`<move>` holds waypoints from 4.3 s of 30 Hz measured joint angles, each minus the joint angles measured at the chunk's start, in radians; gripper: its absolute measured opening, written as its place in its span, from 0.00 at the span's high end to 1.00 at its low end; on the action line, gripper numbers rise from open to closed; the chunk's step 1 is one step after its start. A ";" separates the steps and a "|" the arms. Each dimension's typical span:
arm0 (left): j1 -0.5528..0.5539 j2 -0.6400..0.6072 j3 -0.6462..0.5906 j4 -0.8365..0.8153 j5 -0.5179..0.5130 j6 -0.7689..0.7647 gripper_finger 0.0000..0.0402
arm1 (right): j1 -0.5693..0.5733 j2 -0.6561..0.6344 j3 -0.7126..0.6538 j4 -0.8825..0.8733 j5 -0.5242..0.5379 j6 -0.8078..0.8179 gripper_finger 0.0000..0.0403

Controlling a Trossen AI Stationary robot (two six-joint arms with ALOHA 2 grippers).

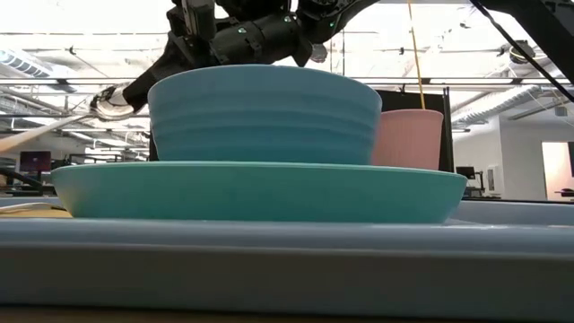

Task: Set up tray
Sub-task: Put the orange spoon on the yellow napkin to the right of the orange fork

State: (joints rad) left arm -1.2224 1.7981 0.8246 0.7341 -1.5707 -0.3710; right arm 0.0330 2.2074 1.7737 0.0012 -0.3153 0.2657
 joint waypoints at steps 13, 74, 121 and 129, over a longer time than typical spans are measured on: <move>0.000 0.000 0.000 -0.006 0.002 -0.004 0.84 | -0.006 0.059 0.000 0.041 -0.003 0.003 1.00; 0.000 0.000 0.000 -0.006 0.001 -0.008 0.84 | -0.025 0.069 -0.001 0.021 -0.027 -0.001 0.98; 0.000 0.000 0.000 -0.008 0.016 -0.010 0.84 | -0.071 0.056 0.000 0.009 -0.106 0.090 0.76; 0.000 0.000 0.000 -0.009 0.026 -0.015 0.84 | -0.121 0.054 0.000 -0.170 -0.156 0.171 0.80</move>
State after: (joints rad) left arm -1.2224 1.7985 0.8242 0.7254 -1.5452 -0.3858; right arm -0.0884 2.2612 1.7735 -0.1685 -0.4715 0.4372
